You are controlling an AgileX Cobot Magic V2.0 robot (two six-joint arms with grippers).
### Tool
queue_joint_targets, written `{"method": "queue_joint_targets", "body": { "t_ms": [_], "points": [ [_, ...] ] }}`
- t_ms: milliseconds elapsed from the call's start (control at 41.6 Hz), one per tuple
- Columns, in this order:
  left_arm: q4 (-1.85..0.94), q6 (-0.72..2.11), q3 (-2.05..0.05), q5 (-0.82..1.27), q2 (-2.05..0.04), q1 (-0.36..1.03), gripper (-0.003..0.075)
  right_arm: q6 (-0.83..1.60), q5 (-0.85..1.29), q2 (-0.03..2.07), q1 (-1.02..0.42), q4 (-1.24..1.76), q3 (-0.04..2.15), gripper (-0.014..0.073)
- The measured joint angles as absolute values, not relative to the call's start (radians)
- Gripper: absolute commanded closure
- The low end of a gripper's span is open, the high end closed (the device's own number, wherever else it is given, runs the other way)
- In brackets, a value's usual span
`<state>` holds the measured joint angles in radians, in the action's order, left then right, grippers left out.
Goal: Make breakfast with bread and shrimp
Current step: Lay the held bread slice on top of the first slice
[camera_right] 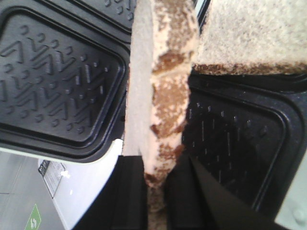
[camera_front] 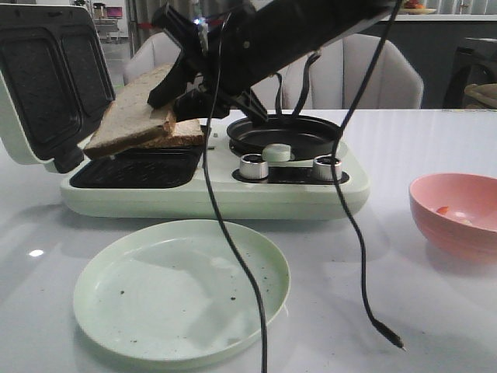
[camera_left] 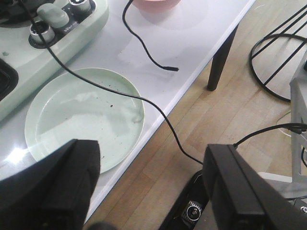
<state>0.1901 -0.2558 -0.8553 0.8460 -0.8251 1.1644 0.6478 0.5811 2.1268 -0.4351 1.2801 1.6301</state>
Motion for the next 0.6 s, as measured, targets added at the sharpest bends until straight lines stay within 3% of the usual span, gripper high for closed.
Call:
{"method": "queue_joint_targets", "body": {
  "t_ms": [96,168,385,601],
  "points": [
    [0.190,-0.256,-0.855,0.846,-0.825,1.164,0.0211,0.648,0.583,2.162,-0.440,1.275,1.645,0.0146],
    [0.190,-0.256,-0.855,0.846,-0.825,1.164,0.0211,0.648,0.583,2.169,-0.440,1.255,1.647,0.0086],
    [0.194,-0.256,-0.855,0.846,-0.825,1.164,0.0211,0.648,0.595,2.139,-0.435,1.144,1.649,0.0090],
    [0.196,-0.256,-0.855,0.846,-0.825,1.164,0.0211,0.540,0.651,1.985,-0.422,0.845,1.649,0.0160]
  ]
}}
